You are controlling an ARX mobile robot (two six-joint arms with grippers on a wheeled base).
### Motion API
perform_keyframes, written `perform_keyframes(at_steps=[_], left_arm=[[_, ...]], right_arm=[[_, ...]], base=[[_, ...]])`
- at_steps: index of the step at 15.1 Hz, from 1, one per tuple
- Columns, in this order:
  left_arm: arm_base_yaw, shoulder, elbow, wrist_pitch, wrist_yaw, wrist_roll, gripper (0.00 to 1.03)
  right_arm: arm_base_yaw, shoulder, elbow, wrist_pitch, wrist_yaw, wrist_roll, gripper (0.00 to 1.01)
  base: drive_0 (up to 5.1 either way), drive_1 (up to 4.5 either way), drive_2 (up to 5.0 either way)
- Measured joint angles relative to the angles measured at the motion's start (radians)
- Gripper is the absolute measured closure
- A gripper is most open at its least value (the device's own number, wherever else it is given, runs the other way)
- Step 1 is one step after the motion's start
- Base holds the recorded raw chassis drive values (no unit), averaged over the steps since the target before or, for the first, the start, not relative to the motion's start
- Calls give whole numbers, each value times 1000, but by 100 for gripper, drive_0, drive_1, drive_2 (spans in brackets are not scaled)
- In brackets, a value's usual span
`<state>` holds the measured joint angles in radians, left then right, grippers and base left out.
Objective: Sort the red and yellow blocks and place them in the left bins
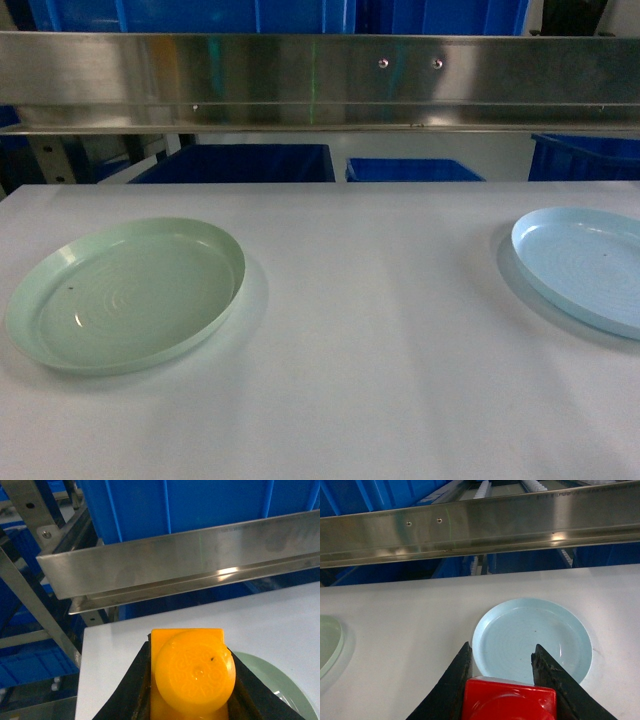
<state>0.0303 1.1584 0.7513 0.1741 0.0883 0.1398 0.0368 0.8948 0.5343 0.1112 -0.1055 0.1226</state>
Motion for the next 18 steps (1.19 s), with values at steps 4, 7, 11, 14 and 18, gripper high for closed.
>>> perform_keyframes(at_steps=[4,7,11,14,18], left_arm=[[62,-65,10,-58,19,-2,76],[56,-64,11,-85,24,-9,76],[-8,-45,11,-101,-14,-29,76],[-2,-49,11,-124,-25,-40,76],[-12,-55,11,-132,-33,-58,76]], right_arm=[[0,0,0,0,0,0,72],[0,0,0,0,0,0,72],[0,0,0,0,0,0,72],[0,0,0,0,0,0,72],[0,0,0,0,0,0,72]], base=[[0,0,0],[0,0,0],[0,0,0],[0,0,0],[0,0,0]])
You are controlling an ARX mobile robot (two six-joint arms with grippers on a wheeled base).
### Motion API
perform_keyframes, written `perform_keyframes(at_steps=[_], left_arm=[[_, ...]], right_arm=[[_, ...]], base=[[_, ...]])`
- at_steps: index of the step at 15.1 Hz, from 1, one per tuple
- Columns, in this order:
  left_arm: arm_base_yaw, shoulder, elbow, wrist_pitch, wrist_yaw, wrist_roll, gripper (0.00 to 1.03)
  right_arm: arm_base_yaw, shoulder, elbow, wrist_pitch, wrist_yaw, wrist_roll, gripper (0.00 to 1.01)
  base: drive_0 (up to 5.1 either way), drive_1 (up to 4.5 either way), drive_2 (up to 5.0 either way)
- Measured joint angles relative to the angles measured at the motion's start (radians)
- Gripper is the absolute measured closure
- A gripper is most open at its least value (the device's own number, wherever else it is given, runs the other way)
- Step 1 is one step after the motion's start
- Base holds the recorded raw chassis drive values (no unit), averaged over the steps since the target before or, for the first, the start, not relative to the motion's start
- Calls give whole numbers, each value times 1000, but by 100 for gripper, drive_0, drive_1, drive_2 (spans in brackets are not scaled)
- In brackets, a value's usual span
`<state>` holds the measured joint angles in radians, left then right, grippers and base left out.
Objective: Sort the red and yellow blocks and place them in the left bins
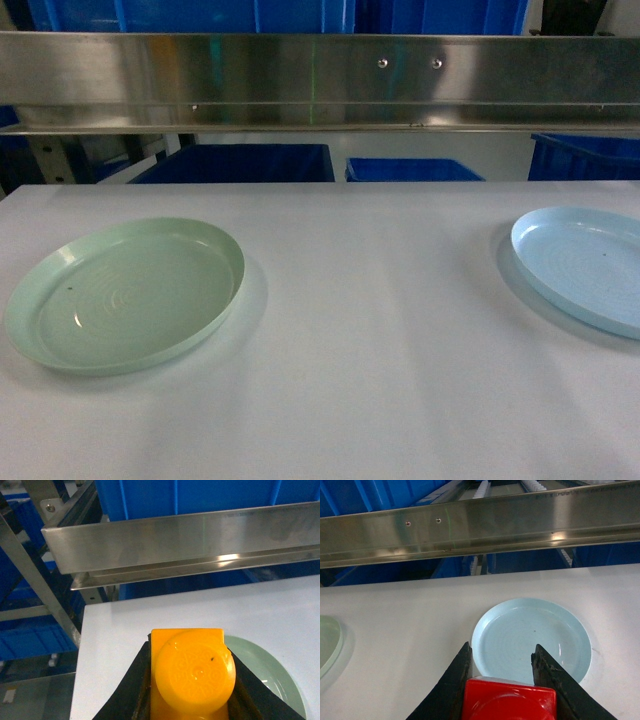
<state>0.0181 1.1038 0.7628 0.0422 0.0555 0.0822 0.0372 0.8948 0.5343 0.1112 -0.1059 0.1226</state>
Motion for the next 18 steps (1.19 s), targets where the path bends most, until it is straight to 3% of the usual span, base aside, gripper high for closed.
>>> perform_keyframes(at_steps=[2,18], left_arm=[[-6,-5,2,-11,27,-5,76],[-4,-5,5,-11,34,-8,76]], right_arm=[[0,0,0,0,0,0,72],[-5,0,-3,0,0,0,72]], base=[[0,0,0],[0,0,0]])
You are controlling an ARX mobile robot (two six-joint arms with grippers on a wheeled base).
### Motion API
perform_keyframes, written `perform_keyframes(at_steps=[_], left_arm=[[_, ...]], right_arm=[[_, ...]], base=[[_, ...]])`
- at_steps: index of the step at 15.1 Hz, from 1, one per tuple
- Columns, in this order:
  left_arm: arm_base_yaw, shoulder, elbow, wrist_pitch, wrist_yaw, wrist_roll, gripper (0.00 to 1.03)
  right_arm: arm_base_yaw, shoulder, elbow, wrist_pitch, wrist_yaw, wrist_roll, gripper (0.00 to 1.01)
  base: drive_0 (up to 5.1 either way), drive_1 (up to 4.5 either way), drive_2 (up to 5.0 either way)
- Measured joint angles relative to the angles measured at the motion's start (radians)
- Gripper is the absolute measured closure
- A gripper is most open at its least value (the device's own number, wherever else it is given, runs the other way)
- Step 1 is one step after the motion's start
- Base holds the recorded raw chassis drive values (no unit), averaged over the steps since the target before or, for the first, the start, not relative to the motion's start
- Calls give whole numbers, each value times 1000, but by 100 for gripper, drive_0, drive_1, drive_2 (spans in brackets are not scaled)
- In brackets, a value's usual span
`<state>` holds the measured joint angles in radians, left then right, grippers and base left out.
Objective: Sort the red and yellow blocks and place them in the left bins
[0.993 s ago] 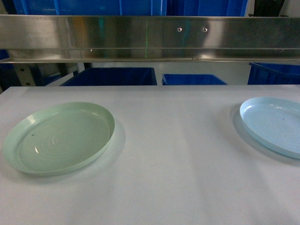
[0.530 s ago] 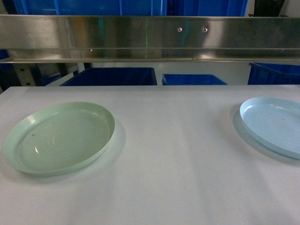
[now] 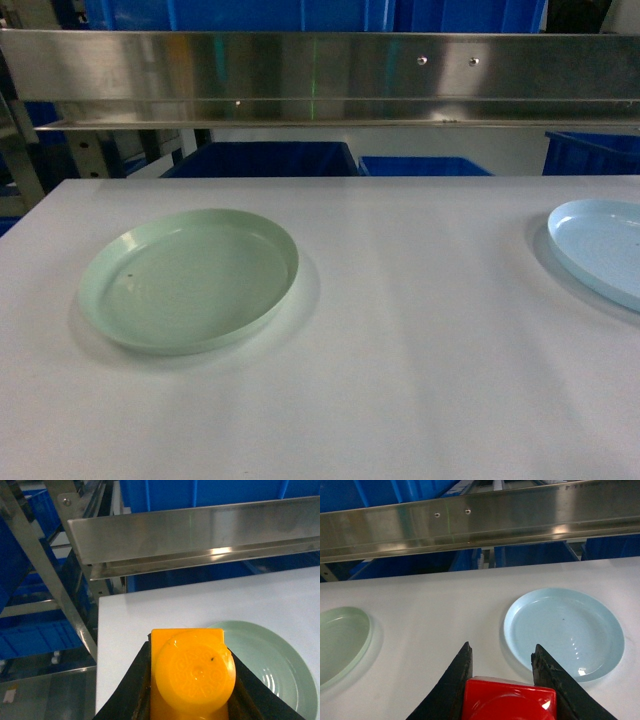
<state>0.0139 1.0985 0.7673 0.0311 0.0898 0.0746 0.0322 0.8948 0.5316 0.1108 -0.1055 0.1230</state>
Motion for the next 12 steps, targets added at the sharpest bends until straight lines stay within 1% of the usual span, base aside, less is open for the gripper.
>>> perform_keyframes(at_steps=[5,12], left_arm=[[2,-2,1,2,0,0,76],[3,-3,1,0,-1,0,76]], right_arm=[[0,0,0,-1,-1,0,72],[0,0,0,2,-1,0,72]], base=[[0,0,0],[-448,415,42]])
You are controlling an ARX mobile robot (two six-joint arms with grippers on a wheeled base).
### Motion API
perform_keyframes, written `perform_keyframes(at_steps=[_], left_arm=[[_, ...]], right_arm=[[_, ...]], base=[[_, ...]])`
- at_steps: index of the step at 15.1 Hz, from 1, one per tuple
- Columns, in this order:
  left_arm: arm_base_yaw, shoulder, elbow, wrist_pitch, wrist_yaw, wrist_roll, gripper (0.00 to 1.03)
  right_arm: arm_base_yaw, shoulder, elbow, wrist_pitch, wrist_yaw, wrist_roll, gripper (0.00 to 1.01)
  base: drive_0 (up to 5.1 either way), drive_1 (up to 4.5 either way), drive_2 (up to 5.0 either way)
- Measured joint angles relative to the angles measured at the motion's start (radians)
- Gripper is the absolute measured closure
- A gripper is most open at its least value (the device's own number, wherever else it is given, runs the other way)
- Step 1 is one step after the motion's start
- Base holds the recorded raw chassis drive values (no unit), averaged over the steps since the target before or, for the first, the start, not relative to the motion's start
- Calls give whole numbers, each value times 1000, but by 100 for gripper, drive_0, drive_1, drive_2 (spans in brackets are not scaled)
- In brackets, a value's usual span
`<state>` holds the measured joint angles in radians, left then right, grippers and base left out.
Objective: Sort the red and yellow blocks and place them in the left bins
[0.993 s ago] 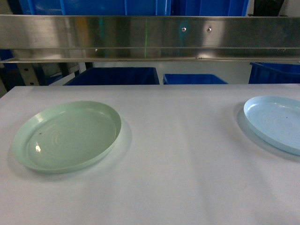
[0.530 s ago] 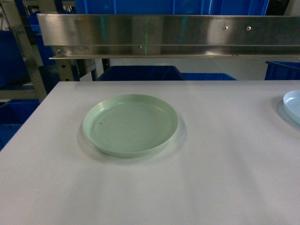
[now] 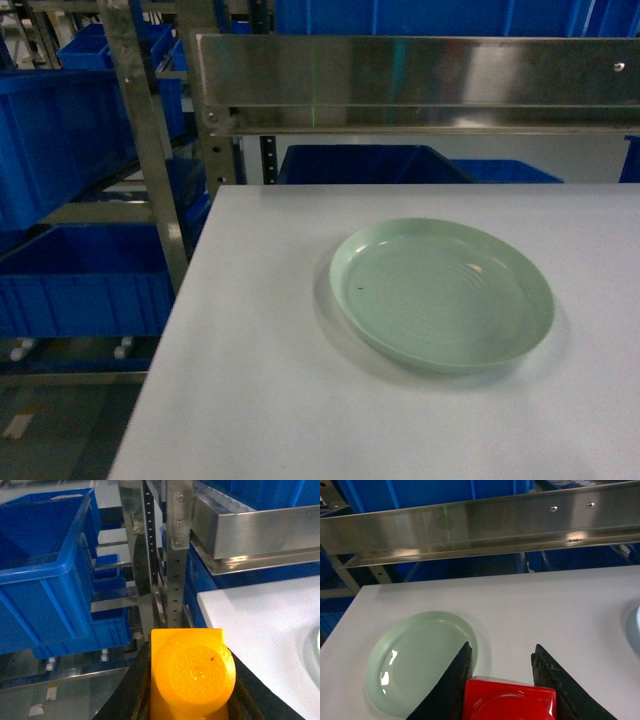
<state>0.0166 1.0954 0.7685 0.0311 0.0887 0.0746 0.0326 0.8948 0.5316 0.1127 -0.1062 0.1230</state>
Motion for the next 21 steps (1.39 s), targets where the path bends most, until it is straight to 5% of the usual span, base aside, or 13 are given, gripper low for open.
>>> perform_keyframes(at_steps=[4,21], left_arm=[[0,1,0,-1,-2,0,76],[0,2,0,-1,-2,-6,76]], right_arm=[[0,0,0,-2,0,0,72],[0,0,0,-2,-2,0,72]], base=[[-448,415,42],[-449,70,408]])
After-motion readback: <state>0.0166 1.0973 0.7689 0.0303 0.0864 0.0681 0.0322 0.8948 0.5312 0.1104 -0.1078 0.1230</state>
